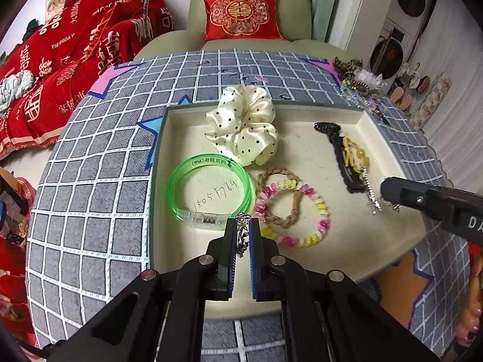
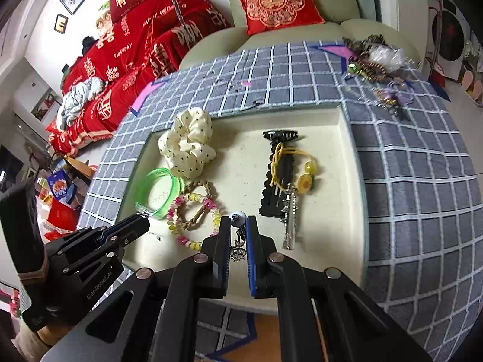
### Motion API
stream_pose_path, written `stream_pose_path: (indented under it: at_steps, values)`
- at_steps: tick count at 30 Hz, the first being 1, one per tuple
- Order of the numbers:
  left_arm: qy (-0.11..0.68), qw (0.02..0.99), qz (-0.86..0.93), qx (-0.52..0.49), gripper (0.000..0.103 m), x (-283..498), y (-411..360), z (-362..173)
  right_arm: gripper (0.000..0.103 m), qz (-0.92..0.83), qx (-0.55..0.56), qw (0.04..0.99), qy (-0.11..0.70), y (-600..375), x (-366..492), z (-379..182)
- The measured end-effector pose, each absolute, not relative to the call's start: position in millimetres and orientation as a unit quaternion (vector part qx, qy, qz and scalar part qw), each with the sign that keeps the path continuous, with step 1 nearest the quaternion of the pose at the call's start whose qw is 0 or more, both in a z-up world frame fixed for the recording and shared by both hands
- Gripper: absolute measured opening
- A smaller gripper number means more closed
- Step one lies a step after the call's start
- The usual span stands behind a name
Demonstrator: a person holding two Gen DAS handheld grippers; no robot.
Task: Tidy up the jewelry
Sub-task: 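Carry both silver charms up and over into the cream tray, then open the right gripper then the left to release the charms in the tray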
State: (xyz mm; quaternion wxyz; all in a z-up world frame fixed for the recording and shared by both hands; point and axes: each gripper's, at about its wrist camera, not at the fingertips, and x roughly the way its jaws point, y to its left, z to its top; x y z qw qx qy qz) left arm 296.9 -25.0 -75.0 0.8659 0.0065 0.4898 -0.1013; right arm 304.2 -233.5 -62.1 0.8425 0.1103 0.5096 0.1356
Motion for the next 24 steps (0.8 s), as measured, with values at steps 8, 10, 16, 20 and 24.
stream_pose_path:
  at_steps: [8,10,16,20,24]
  values:
    - [0.5,0.861,-0.095,0.014,0.015,307,-28,-92,0.01,0.124,0.103,0.83,0.533,-224,319,-93]
    - [0.503,0.859,-0.093,0.018,0.015,308,-30,-96,0.01,0.119,0.096,0.829,0.538,-223,321,-99]
    - [0.5,0.861,-0.088,0.027,0.015,307,-33,-98,0.01,0.111,0.072,0.832,0.538,-217,321,-104]
    - [0.502,0.86,-0.082,0.033,0.015,308,-35,-97,0.011,0.107,0.063,0.833,0.54,-214,321,-103]
    - [0.495,0.865,-0.076,0.034,0.015,306,-37,-90,0.012,0.112,0.076,0.828,0.545,-216,321,-102]
